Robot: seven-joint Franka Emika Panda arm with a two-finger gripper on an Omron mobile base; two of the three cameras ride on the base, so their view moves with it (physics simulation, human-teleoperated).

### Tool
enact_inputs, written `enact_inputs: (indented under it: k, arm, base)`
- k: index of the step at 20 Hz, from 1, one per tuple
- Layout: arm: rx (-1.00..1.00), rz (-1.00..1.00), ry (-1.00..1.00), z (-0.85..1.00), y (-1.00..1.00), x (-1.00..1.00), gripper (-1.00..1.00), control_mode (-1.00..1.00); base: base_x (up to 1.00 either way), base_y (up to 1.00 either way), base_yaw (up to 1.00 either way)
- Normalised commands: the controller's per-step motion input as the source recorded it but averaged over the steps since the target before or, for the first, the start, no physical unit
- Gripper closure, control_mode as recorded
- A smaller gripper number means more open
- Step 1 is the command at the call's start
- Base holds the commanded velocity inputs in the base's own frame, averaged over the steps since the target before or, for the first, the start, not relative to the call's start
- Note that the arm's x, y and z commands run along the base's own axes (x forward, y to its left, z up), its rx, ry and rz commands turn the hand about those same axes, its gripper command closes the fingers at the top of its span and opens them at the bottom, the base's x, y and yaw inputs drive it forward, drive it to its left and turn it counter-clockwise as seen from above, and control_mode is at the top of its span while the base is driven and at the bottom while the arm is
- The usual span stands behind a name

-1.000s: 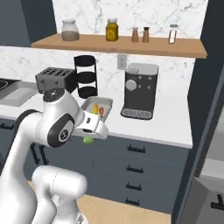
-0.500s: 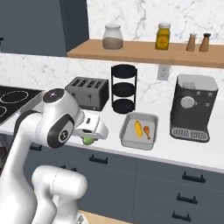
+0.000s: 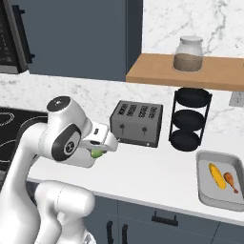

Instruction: Place one corn and one chicken drumstick in each tupperware on the nearby counter, to pack two identical lunches.

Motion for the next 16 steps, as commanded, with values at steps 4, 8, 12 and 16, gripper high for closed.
enact_inputs:
  k: [4,8,12,16]
  arm:
    - [0.00,0.00,0.00,0.00,0.00,0.00,1.00,1.00]
    - [-0.08,0.00,0.11,-0.62,0.77,0.46,1.00,-1.00]
    - [0.00,0.06,0.06,-0.48,0.30,0.34,1.00,-1.00]
    - [0.07,0.07,-0.05,-0.33,0.60,0.46,1.00,-1.00]
  base:
    - [0.59,1.00,-0.03]
    - [0.00,0.00,0.00]
    - [0.00,0.00,0.00]
    - [0.00,0.00,0.00]
